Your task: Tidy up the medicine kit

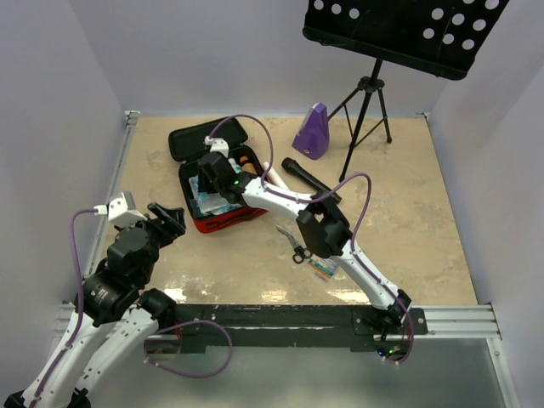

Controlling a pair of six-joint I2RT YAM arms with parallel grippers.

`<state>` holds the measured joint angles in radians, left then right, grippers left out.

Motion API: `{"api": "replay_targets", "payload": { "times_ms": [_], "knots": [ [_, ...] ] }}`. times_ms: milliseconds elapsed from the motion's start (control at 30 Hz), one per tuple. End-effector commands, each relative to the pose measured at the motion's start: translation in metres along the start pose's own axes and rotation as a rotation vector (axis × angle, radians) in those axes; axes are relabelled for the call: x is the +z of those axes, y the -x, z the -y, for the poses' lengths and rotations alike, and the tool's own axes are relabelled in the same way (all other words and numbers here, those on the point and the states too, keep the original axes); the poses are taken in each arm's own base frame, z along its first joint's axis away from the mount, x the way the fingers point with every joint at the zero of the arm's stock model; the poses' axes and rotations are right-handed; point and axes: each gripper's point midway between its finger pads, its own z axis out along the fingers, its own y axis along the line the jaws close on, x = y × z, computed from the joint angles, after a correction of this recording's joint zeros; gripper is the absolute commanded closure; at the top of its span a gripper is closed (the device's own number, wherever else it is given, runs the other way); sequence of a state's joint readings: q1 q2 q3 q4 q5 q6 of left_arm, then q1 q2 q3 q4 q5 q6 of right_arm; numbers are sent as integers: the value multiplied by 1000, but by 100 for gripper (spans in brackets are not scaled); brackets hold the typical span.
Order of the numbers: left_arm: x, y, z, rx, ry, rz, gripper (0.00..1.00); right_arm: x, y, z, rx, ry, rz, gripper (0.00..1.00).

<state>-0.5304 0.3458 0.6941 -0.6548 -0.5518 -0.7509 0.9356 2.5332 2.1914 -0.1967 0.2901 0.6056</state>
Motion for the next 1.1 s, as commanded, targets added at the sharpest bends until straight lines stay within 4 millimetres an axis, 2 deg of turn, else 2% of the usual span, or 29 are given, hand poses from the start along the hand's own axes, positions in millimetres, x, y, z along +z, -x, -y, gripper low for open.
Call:
{"api": "replay_targets", "payload": {
  "times_ms": [0,133,200,233,300,400,500,567,667,767,800,900,1000,1067],
  "knots": [
    [-3,10,4,-21,-9,30,26,-15,35,-27,86,79,71,48],
    [-3,11,5,-22,-13,32,26,-32,51,-27,120,77,112,35],
    [-2,11,6,-20,-17,30,26,-46,65,-27,138,75,141,30],
    [-2,11,6,-21,-18,31,26,-59,79,-31,148,87,164,28],
    [-1,10,8,-18,-23,28,26,-79,96,-26,155,67,198,27],
    [2,5,9,-15,-29,18,26,-119,113,-8,129,11,238,26],
    [8,-6,14,-17,-63,-6,19,-163,111,29,84,-85,258,27],
    [13,-18,18,-28,-84,-39,11,-190,95,65,75,-179,246,28],
    [20,-36,22,-83,-100,-82,2,-226,56,127,111,-317,190,29],
    [27,-55,34,-120,-165,-129,2,-258,16,180,181,-397,134,32],
    [28,-61,38,-127,-189,-146,4,-264,4,191,197,-415,119,34],
    [32,-76,52,-137,-269,-187,8,-277,-20,203,201,-408,77,40],
    [34,-90,58,-137,-297,-237,9,-268,-43,197,151,-344,3,41],
    [35,-98,58,-123,-296,-275,10,-261,-58,190,110,-317,-43,36]
  ]
}}
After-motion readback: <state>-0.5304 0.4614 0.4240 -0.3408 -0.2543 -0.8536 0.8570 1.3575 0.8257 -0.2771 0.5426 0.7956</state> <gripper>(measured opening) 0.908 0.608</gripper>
